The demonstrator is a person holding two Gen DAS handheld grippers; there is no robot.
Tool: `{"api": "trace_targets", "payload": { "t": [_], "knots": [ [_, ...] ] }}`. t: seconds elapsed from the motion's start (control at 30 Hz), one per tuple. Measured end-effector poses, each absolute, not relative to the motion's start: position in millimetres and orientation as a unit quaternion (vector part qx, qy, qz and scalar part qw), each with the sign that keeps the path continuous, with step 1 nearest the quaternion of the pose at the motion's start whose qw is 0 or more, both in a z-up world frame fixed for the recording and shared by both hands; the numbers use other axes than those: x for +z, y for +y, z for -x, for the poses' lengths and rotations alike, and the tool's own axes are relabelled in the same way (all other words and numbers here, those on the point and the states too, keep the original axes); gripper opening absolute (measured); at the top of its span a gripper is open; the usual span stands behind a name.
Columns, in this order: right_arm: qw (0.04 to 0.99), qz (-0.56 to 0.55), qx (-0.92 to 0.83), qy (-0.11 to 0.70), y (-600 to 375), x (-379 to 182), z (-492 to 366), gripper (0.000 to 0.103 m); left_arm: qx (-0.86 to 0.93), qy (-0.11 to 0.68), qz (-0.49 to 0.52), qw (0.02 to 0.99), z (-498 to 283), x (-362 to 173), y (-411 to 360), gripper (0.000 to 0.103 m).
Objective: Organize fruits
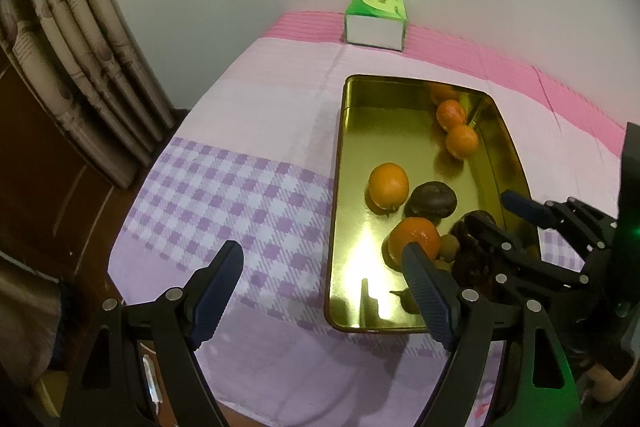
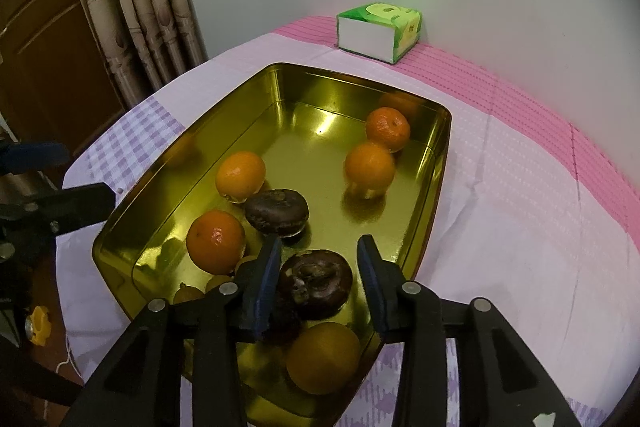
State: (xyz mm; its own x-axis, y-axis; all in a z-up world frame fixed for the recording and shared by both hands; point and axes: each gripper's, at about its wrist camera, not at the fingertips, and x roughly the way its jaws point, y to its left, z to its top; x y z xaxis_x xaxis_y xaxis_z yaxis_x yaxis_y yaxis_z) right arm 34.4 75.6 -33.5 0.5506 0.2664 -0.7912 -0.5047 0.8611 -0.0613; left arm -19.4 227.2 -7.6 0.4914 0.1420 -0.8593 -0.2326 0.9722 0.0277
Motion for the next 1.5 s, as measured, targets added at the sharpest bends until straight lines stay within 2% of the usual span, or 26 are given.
{"api": "trace_targets", "payload": {
  "t": [0.3, 0.43, 0.5, 0.73, 0.8, 1.5],
  "knots": [
    [0.882, 0.127, 0.206, 0.405, 69.1, -10.4, -19.9, 0.076, 0.104, 0.492, 0.036, 0.864, 19.2, -8.5, 219.7, 0.081],
    [0.884, 0.129, 0.192, 0.407, 66.7, -5.3, -14.5, 0.081, 0.103, 0.491, 0.034, 0.865, 20.1, -7.7, 218.0, 0.081],
    [0.885, 0.123, 0.185, 0.410, 62.2, -4.3, -10.9, 0.089, 0.103, 0.490, 0.033, 0.865, 20.2, -7.3, 217.6, 0.081],
    [0.882, 0.121, 0.170, 0.423, 50.4, -7.6, 0.5, 0.095, 0.103, 0.488, 0.028, 0.866, 20.3, -6.8, 215.0, 0.082],
    [0.880, 0.117, 0.170, 0.428, 47.7, -9.1, 2.5, 0.102, 0.103, 0.488, 0.028, 0.866, 20.3, -6.7, 214.6, 0.082],
    [0.871, 0.133, 0.175, 0.440, 54.5, -17.5, 12.0, 0.102, 0.108, 0.490, 0.028, 0.864, 19.6, -8.4, 217.6, 0.082]
  ]
}}
